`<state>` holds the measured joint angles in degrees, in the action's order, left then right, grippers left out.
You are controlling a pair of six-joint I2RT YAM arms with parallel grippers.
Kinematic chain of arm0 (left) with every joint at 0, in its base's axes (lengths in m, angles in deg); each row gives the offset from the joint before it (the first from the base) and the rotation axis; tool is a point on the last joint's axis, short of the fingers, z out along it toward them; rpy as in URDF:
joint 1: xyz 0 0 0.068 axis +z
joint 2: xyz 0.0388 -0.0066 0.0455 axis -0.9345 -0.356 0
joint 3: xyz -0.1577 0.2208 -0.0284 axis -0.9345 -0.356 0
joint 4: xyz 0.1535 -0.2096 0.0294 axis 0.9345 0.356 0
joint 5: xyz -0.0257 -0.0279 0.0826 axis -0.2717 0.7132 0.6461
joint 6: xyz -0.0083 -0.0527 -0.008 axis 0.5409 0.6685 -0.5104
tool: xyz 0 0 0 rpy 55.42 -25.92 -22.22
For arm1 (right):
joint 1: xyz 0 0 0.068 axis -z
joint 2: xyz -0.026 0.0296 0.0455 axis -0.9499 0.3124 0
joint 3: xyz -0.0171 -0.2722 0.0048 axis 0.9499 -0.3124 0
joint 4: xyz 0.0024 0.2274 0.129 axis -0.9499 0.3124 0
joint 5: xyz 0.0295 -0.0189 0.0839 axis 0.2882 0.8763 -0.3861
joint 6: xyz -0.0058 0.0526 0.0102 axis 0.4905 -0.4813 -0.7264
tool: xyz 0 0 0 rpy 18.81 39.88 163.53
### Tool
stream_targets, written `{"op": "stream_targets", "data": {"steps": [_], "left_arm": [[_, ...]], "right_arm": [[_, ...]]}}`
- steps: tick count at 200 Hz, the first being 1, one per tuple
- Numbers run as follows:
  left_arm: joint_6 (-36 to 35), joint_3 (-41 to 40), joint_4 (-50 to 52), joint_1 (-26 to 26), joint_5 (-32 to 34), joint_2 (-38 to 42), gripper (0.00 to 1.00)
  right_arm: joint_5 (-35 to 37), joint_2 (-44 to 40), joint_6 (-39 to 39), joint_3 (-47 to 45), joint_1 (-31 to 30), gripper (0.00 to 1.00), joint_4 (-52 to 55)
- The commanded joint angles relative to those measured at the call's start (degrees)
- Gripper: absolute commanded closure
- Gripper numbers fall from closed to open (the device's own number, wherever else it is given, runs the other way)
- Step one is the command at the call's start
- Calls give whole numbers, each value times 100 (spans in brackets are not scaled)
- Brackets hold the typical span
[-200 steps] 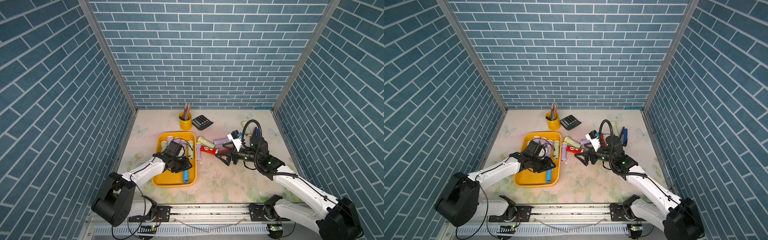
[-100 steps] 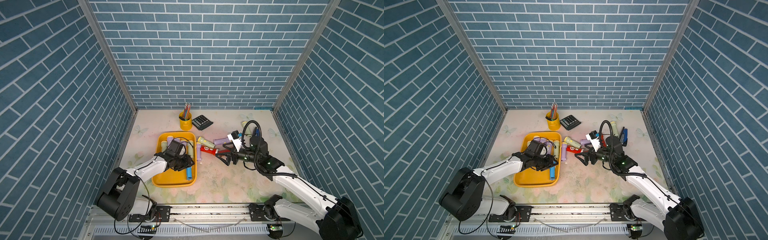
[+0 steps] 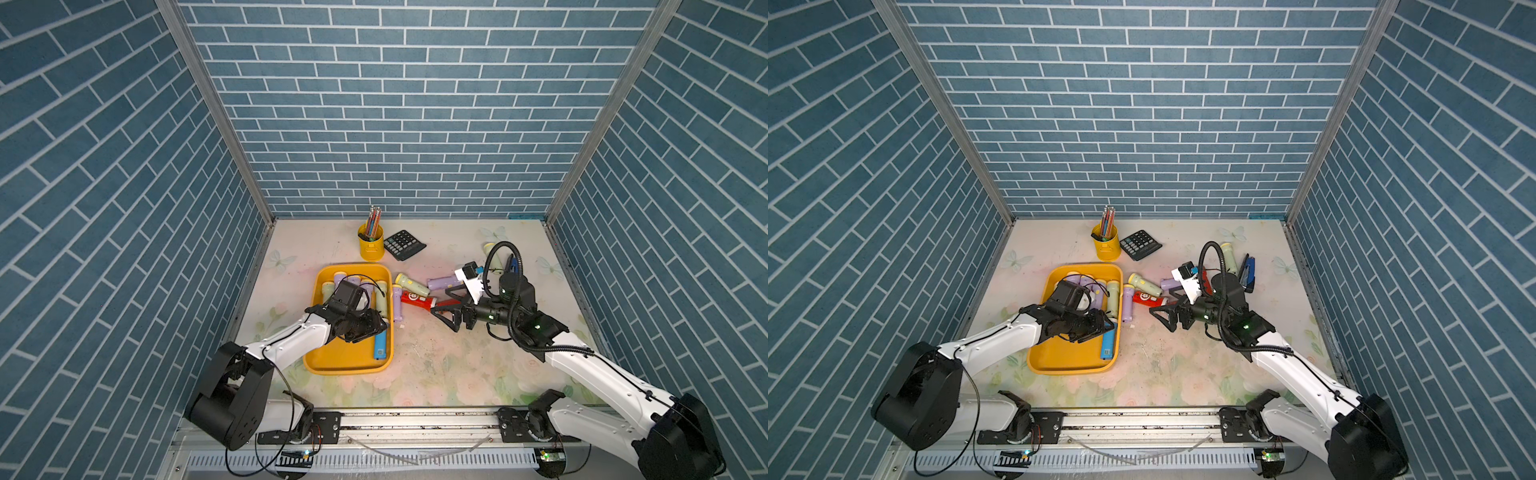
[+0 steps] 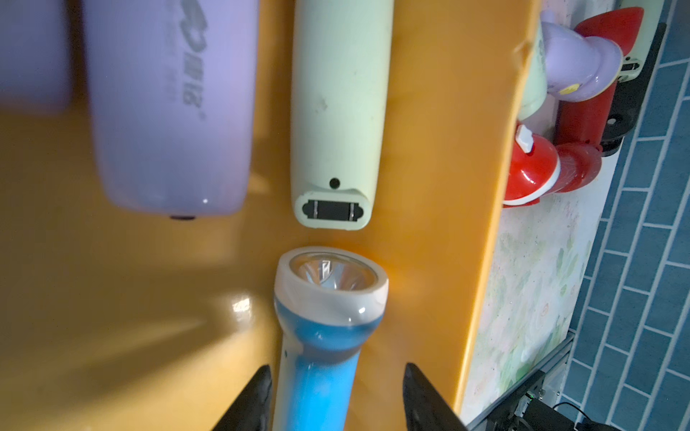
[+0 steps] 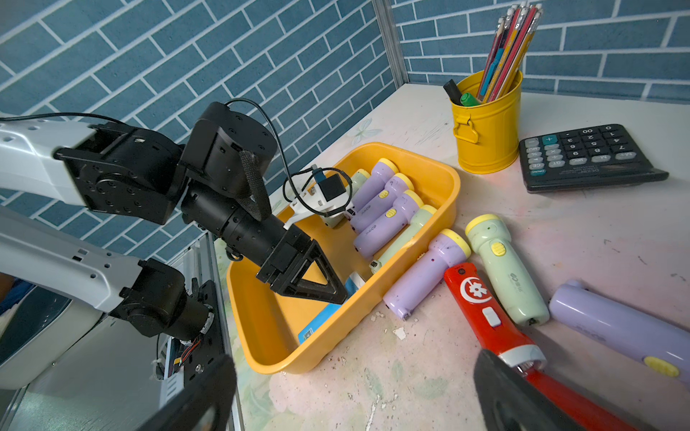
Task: Put the flashlights into the storage boxes
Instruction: Place the flashlight at the storage box.
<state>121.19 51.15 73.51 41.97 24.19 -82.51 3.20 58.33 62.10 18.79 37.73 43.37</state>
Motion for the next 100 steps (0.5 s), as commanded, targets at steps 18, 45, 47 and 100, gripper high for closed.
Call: {"op": "stream_targets", "data": {"steps": [18,45,47,100], "left_arm": [[-379,190,618,46,191,505,43],[-707,520,834,46,349,890,43],[-731,541,851,48,365,914,43],[-2072,1224,938,43,69,792,46]], "right_arm": [[49,-46,-90,-75,14,1,-70],[435,-120,-140,-18,11,1,218],[492,-133,-149,-16,18,1,248],[3430,-505,-1189,247,23,1,1662]]}}
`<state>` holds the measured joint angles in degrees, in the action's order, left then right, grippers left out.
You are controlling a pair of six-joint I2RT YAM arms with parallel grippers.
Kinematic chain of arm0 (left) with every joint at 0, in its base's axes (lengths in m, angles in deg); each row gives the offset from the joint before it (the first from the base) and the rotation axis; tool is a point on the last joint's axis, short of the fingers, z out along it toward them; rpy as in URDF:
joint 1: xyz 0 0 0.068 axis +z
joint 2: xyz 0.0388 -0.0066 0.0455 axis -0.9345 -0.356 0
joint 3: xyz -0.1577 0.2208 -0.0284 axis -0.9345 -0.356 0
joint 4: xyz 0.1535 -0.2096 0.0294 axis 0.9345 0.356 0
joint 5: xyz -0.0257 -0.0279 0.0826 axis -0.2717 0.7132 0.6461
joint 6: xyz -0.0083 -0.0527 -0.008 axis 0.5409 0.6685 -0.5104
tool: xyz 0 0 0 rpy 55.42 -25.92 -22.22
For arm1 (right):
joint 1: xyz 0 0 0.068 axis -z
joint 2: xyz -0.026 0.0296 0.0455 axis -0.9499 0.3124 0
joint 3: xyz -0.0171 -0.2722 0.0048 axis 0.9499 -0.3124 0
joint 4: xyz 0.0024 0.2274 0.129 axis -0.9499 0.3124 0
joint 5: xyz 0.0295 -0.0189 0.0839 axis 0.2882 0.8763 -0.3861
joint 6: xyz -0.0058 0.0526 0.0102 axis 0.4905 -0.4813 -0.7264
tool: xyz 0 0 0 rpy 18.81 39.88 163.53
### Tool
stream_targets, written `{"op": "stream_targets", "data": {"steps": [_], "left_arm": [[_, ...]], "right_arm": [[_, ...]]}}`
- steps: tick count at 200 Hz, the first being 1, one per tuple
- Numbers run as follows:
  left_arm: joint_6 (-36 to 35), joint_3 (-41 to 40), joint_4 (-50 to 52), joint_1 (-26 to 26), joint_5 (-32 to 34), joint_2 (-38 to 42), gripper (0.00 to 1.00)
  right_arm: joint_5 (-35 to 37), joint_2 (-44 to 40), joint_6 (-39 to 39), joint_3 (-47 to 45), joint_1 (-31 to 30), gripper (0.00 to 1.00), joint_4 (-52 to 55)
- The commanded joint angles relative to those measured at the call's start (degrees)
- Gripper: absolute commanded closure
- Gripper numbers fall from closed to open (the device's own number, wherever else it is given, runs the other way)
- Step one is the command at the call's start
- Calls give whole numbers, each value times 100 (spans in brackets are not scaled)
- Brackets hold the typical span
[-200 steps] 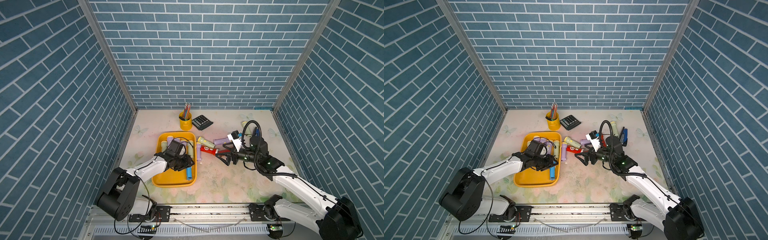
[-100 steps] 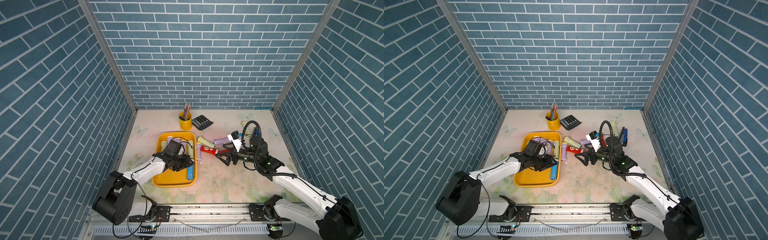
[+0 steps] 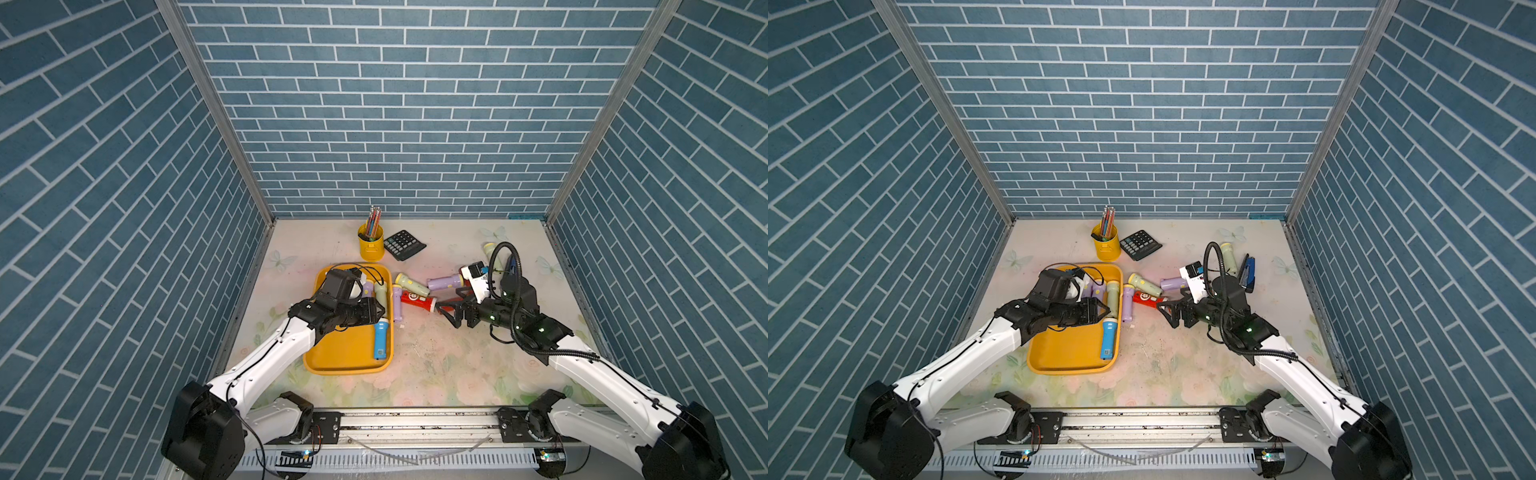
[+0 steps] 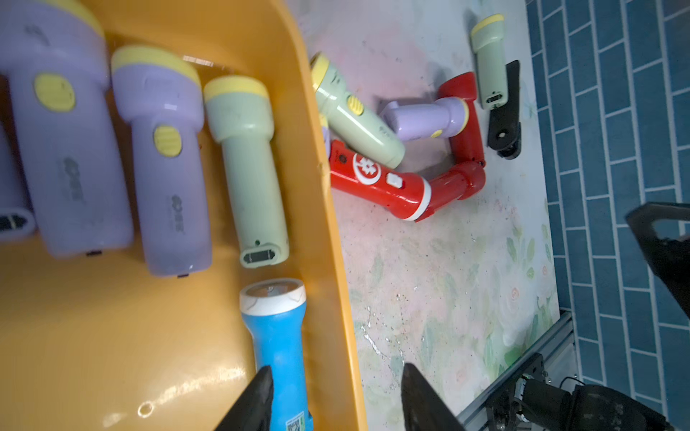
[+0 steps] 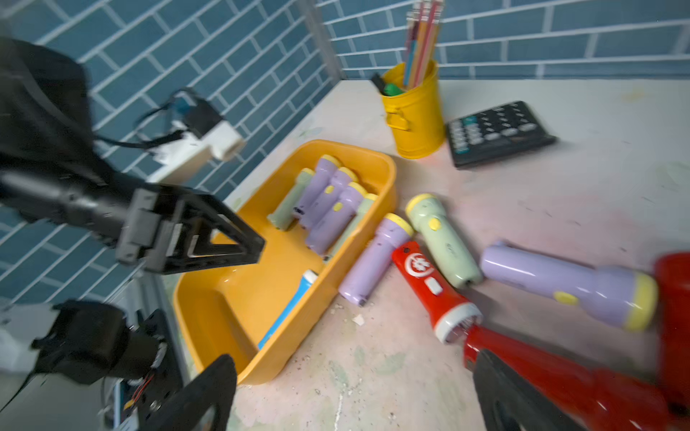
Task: Put the flashlights into the storage boxes
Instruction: Place the flashlight at the storage box.
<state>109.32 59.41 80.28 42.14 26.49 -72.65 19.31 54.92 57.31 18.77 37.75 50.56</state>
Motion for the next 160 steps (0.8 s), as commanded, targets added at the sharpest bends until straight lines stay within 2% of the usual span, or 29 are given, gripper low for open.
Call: {"op": "stream_targets", "data": {"steps": [1,36,60,80,126,142,160], "left_arm": [[-909,422,276,23,-163,-209,46],[-1591,1183,775,-28,-262,-761,47],[-1988,1622,848,-177,-357,-1142,48],[-2397,2020,826,-367,-463,-1536,48],[-3138,3485,1627,-829,-336,-2885,49],[-3375,4027,1985,-1047,-255,-3358,49],[-3485,4548,2295,-1248,-143,-3856,49]], "right_arm": [[1846,-169,-719,261,25,1,972],[2505,-165,-653,637,44,1,1867],[3143,-147,-997,744,55,1,2276],[3232,-171,-1193,711,81,1,2307],[2779,-173,-1342,653,440,1,2093],[2588,-165,-1402,579,725,1,2057],[2042,-143,-1511,369,1213,1,1880]]}}
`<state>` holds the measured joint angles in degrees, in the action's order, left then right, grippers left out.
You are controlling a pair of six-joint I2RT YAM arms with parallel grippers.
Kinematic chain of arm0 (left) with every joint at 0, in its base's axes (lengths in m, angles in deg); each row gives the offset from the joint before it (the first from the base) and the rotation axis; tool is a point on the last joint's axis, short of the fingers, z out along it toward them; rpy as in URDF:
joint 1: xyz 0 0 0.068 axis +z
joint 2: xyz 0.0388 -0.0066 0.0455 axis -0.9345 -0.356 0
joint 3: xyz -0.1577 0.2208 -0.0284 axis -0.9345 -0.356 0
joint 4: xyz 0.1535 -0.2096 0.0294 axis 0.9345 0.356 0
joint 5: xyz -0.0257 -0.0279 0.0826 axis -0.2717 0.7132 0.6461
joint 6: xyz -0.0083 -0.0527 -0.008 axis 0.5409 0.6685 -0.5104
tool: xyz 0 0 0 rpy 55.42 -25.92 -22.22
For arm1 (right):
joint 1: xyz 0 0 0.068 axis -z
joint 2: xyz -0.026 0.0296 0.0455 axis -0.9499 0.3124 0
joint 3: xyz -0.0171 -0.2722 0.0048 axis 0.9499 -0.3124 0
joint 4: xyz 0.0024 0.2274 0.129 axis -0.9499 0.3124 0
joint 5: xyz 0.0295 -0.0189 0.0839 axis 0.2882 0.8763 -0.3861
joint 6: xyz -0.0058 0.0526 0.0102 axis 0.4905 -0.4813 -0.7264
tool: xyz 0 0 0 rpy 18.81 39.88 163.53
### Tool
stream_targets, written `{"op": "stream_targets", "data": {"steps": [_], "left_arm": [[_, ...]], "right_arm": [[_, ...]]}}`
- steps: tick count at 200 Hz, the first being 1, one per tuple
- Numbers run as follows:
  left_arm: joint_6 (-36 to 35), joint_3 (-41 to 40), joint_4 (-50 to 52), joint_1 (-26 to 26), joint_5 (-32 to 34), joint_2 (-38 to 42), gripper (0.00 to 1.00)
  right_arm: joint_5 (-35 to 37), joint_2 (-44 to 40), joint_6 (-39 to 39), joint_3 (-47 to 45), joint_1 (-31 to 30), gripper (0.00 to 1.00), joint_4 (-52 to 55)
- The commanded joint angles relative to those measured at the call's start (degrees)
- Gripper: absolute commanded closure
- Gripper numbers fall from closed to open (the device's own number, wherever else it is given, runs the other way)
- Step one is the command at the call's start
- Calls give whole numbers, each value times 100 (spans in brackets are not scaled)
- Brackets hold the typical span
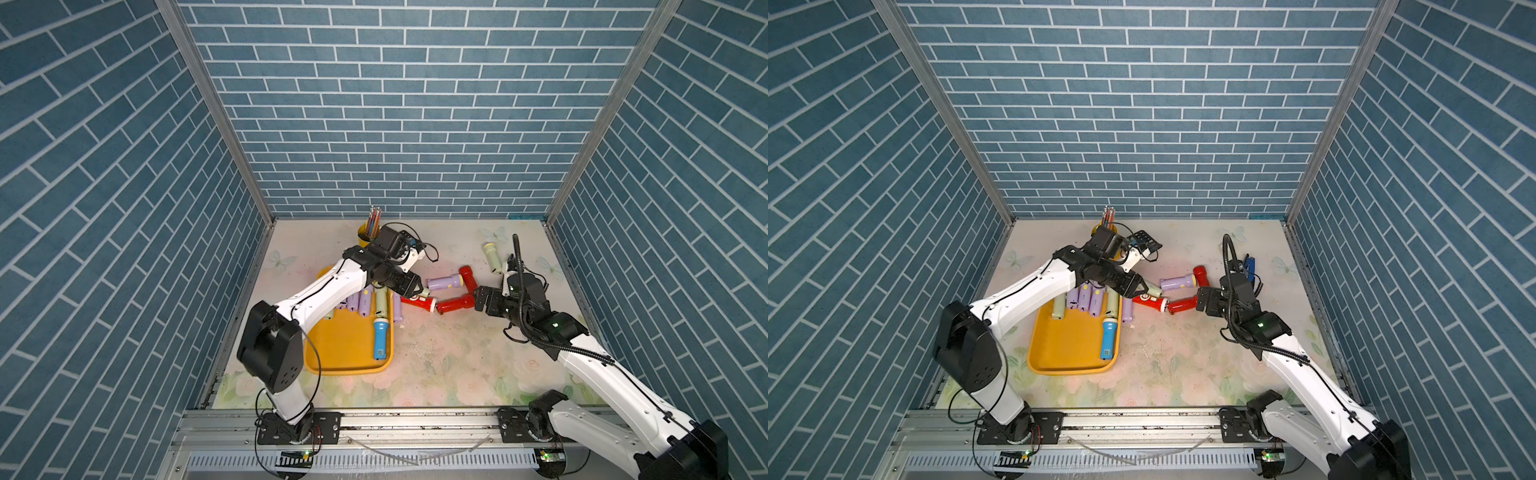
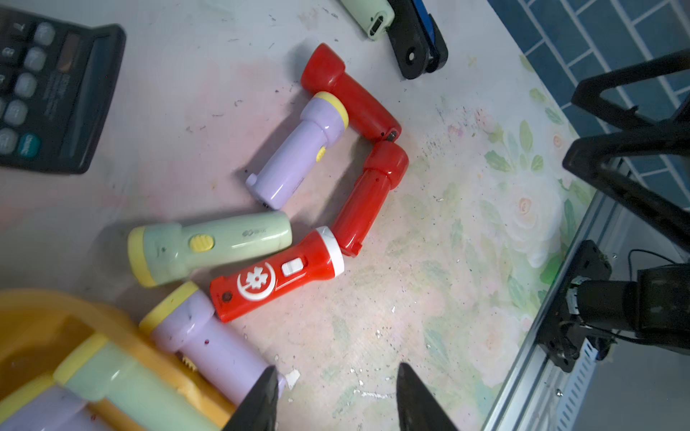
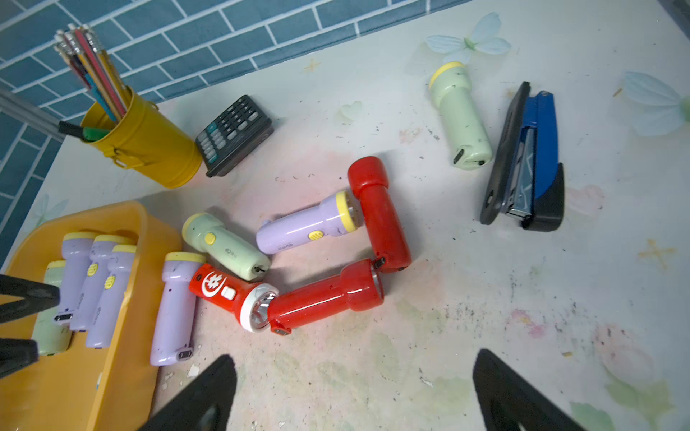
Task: Put the flashlights into the storage boxes
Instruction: Place the flashlight at the storage box, then pick up the flashlight from the center of the board.
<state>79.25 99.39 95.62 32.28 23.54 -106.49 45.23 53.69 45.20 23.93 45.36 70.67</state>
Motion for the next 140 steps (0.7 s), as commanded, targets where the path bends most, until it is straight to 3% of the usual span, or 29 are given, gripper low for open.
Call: {"op": "stream_targets", "data": {"steps": [1,27,88,140], "left_arm": [[-480,577,778,-270,158,-494,49],[-575,1230,1123,-525,274,-1132,49],[-679,2876,2010,-861,537,-2602,49],[-746,4146,2495,-1086,625,-3661,49]], "right_arm": [[-581,-19,-304,-160,467,1,-144],[-1189,20,-361,-394,1009,1,-425],[-1973,63,-187,-761,1599,1,-895],[-2233,-90,-182,-1009,1933,1,-920]]}}
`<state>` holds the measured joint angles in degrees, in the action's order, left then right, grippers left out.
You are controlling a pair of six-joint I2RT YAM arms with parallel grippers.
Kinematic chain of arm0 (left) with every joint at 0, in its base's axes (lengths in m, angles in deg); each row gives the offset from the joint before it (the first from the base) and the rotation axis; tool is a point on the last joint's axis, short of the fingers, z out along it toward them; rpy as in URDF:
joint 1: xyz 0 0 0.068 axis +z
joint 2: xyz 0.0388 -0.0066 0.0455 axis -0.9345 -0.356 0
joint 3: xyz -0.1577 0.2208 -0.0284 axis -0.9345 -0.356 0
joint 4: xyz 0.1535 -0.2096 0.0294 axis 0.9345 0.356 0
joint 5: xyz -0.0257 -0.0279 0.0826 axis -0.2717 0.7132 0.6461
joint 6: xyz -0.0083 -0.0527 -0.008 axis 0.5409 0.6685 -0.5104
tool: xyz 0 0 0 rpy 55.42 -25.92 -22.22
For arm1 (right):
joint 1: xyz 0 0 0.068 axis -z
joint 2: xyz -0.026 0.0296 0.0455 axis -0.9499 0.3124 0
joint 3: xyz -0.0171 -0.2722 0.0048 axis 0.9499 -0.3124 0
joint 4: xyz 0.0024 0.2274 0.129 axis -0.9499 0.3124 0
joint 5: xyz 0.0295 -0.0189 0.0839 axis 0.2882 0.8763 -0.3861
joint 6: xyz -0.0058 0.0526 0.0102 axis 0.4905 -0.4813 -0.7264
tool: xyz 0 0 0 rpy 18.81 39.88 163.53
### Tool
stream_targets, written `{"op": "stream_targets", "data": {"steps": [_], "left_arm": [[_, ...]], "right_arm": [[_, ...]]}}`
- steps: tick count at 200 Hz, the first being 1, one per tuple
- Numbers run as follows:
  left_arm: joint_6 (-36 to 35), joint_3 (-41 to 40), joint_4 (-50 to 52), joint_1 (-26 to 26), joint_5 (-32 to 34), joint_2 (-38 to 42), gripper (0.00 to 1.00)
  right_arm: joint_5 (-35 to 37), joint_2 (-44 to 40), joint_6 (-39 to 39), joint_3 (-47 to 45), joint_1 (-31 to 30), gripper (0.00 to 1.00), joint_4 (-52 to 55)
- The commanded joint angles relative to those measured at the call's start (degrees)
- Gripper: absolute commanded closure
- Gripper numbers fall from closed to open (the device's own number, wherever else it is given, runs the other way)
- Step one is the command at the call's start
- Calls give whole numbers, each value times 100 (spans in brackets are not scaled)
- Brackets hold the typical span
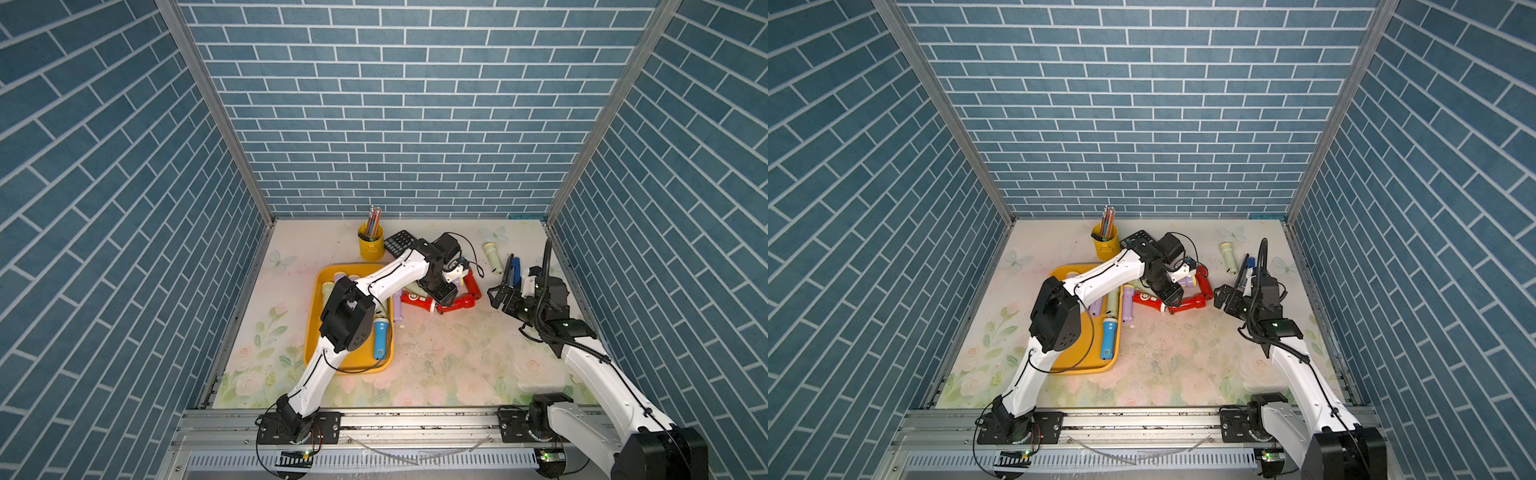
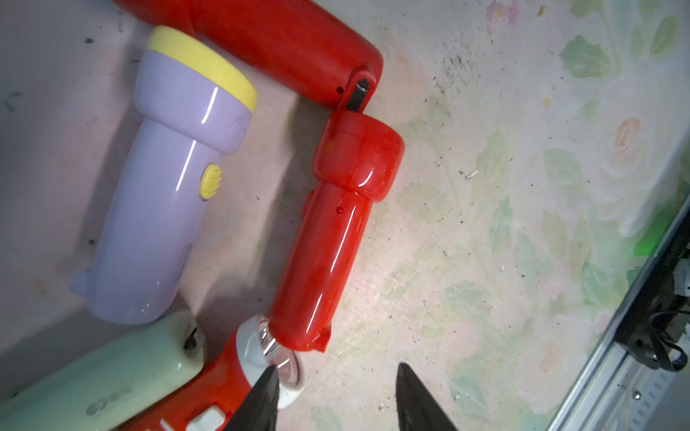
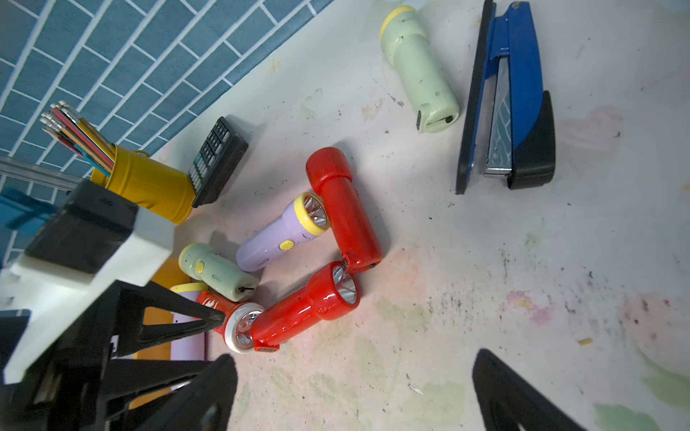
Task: Put the flashlights into the storage boxes
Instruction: Pick up the flashlight from the center of the board.
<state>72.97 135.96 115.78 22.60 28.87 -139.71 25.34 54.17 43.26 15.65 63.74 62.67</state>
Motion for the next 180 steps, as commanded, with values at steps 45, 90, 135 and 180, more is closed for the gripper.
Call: {"op": "stream_targets", "data": {"steps": [45,90,135,180], "left_arm": [[-15,1195,607,-162,212,-937,49],[-22,1300,569,-171,392,-1181,50],[-22,1300,569,-228,481,-1310,50],[-13,1271,456,-289,572,-1419,52]], "right_arm": [[-399,-618,131,-447,202,1,19],[-163,-1034,229,-633,226,1,398],[-188,-1163,239,-706,233,1,479],[-168,-1222,263,-714,242,1,565]]}}
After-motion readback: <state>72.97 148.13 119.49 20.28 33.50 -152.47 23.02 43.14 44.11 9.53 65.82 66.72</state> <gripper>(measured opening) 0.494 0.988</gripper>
